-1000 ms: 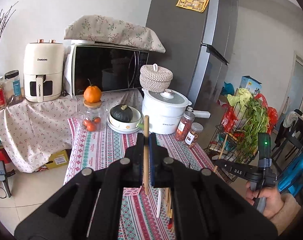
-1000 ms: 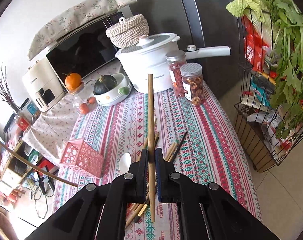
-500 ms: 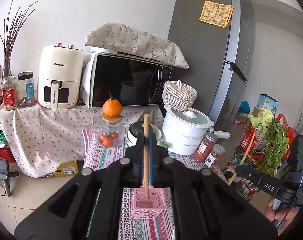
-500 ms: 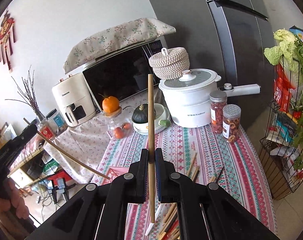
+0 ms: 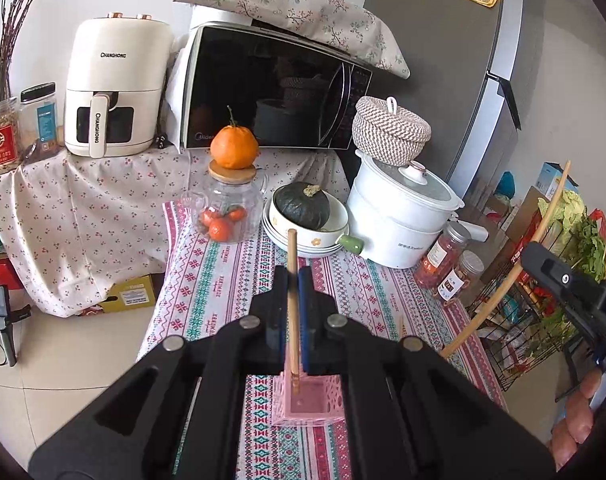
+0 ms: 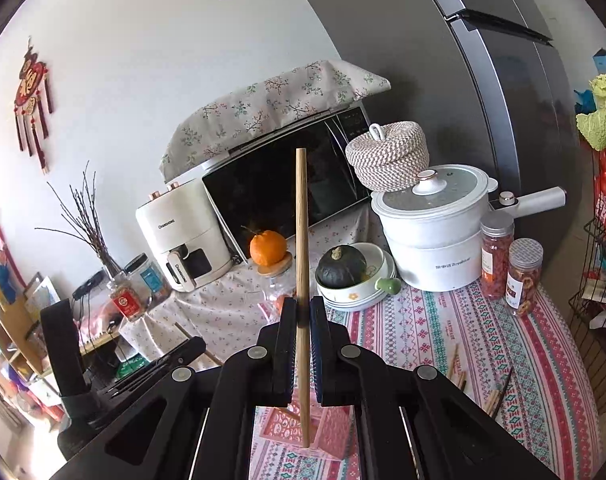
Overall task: Organize utensils
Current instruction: 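Lift both held chopsticks upright and carry them over the pink basket, then lower the chopsticks into the pink basket and open both grippers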
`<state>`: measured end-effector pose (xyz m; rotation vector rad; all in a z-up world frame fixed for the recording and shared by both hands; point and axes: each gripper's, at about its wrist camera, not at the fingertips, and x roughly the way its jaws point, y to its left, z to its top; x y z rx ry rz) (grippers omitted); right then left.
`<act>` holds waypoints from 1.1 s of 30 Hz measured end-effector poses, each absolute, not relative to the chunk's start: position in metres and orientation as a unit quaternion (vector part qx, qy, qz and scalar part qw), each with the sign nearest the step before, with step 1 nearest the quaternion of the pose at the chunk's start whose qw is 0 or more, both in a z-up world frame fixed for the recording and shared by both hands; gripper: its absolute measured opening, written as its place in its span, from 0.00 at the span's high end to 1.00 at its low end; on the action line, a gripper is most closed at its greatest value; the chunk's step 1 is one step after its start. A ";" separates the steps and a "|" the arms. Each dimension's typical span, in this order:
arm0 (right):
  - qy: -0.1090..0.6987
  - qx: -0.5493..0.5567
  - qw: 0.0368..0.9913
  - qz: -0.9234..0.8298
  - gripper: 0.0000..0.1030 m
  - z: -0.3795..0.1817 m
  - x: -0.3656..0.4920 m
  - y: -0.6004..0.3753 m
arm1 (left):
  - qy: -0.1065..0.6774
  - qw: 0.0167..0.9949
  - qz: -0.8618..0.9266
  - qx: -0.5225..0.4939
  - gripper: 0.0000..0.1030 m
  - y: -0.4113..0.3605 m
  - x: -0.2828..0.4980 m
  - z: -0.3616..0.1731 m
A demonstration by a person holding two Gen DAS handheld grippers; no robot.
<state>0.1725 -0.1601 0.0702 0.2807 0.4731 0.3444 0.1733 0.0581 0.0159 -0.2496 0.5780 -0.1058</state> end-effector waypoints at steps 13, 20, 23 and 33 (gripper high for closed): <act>0.307 0.086 0.936 0.149 0.94 0.013 0.224 -0.119 | 0.317 0.936 -0.057 -0.141 0.94 0.065 0.202 0.002; 0.333 0.072 0.929 0.142 0.93 -0.006 0.238 -0.115 | 0.313 0.937 -0.054 -0.142 0.94 0.065 0.206 0.001; 0.339 0.079 0.927 0.141 0.93 -0.008 0.239 -0.119 | 0.313 0.938 -0.052 -0.142 0.85 0.064 0.205 0.001; 0.333 0.111 0.923 0.156 0.72 0.010 0.227 -0.137 | 0.308 0.940 -0.064 -0.134 0.46 0.057 0.191 0.010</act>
